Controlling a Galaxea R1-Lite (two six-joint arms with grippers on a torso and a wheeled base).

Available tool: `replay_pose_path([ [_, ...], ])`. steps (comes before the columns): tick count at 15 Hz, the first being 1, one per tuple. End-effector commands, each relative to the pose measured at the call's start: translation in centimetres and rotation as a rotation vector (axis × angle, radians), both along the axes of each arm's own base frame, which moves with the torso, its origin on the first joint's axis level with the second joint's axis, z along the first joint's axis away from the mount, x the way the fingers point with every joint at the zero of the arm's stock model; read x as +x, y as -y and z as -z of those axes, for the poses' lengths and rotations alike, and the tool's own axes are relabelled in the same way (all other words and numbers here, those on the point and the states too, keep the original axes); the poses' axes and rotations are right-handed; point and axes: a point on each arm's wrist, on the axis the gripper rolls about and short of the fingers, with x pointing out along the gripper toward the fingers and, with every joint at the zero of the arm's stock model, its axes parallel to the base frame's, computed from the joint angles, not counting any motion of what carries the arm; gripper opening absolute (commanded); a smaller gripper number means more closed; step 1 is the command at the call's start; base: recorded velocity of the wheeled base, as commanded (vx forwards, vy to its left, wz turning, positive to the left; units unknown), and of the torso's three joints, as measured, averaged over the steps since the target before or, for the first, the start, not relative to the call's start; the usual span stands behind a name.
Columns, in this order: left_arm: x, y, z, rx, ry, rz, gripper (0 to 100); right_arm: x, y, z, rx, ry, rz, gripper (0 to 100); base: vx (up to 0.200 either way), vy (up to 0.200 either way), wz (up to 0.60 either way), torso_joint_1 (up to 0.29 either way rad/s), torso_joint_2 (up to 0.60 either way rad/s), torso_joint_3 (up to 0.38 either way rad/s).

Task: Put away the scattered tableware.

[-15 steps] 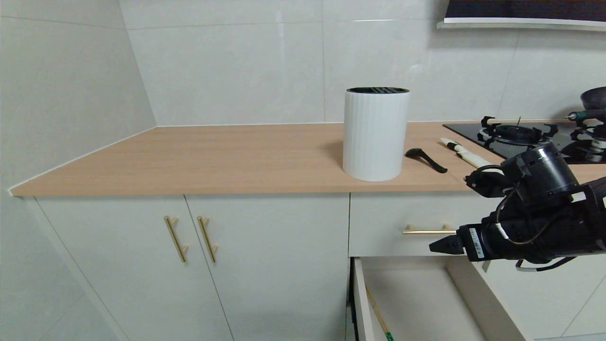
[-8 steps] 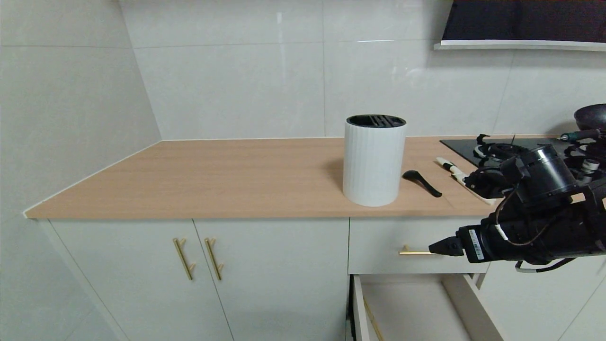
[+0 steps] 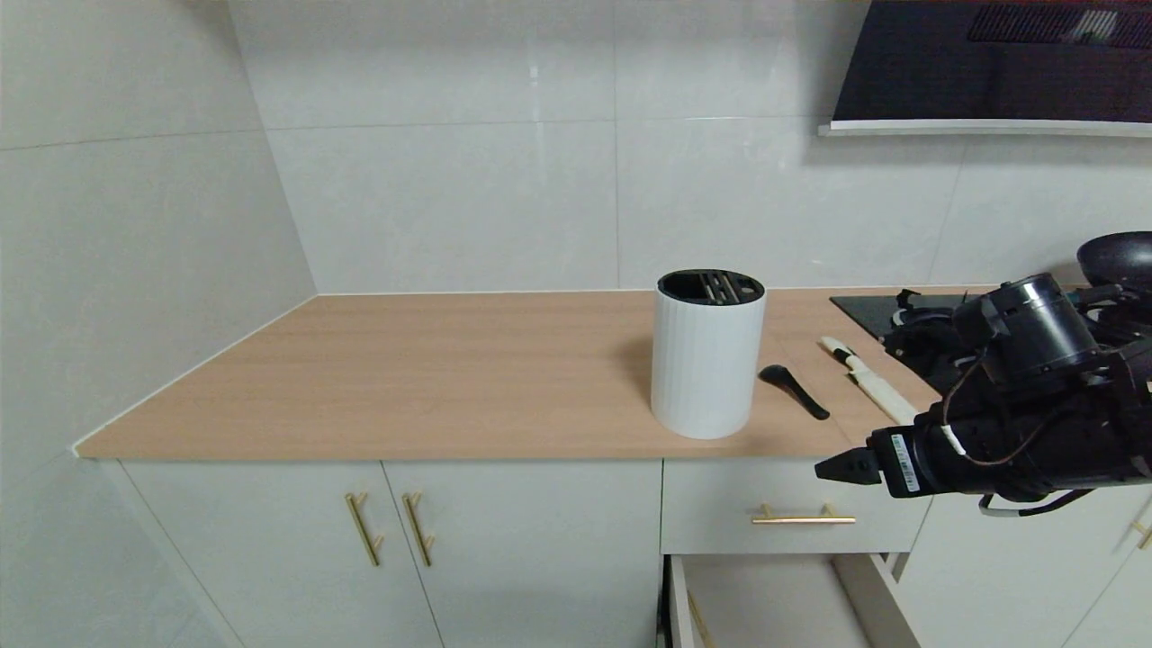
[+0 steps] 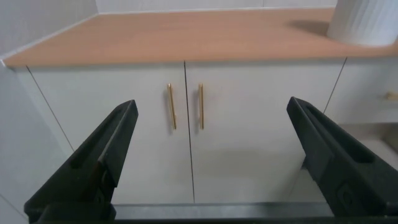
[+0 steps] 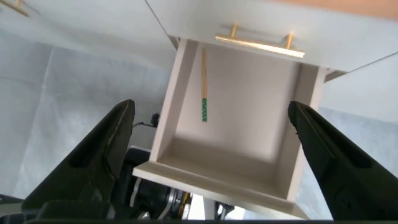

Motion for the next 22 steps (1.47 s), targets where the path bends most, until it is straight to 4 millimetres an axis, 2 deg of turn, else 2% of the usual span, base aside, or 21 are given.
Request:
replay_pose_path([
  [1, 0.0, 0.0, 0.0, 0.0, 0.0, 0.0, 100, 0.7, 0.2, -0.1, 0.011, 0.034, 0.016, 100, 0.0, 0.0, 0.0, 0.095, -0.19, -0.11],
  [4, 0.0, 0.0, 0.0, 0.0, 0.0, 0.0, 100, 2.7, 1.1, 0.7, -0.018, 0.084, 0.028, 100, 0.0, 0.0, 0.0, 0.026, -0.06, -0.031],
  [6, 0.0, 0.0, 0.0, 0.0, 0.0, 0.0, 100, 6.3, 3.1, 1.1, -0.041, 0.192, 0.075, 100, 0.0, 0.0, 0.0, 0.0, 0.0, 0.0],
  [8, 0.0, 0.0, 0.0, 0.0, 0.0, 0.0, 100, 9.0, 4.4, 1.2, -0.061, 0.236, 0.037, 100, 0.0, 0.0, 0.0, 0.0, 0.0, 0.0],
  [10, 0.0, 0.0, 0.0, 0.0, 0.0, 0.0, 100, 11.7, 4.9, 1.2, -0.003, 0.261, -0.026, 100, 0.0, 0.0, 0.0, 0.0, 0.0, 0.0],
  [12, 0.0, 0.0, 0.0, 0.0, 0.0, 0.0, 100, 14.1, 4.7, 2.4, -0.022, 0.267, -0.062, 100, 0.0, 0.0, 0.0, 0.0, 0.0, 0.0],
  [15, 0.0, 0.0, 0.0, 0.0, 0.0, 0.0, 100, 16.0, 4.6, 5.6, -0.044, 0.253, -0.071, 100, 0.0, 0.0, 0.0, 0.0, 0.0, 0.0],
  [19, 0.0, 0.0, 0.0, 0.0, 0.0, 0.0, 100, 18.4, 4.5, 8.9, -0.068, 0.291, -0.092, 100, 0.0, 0.0, 0.0, 0.0, 0.0, 0.0],
  [22, 0.0, 0.0, 0.0, 0.0, 0.0, 0.0, 100, 19.1, 5.3, 10.4, -0.07, 0.274, -0.077, 100, 0.0, 0.0, 0.0, 0.0, 0.0, 0.0],
])
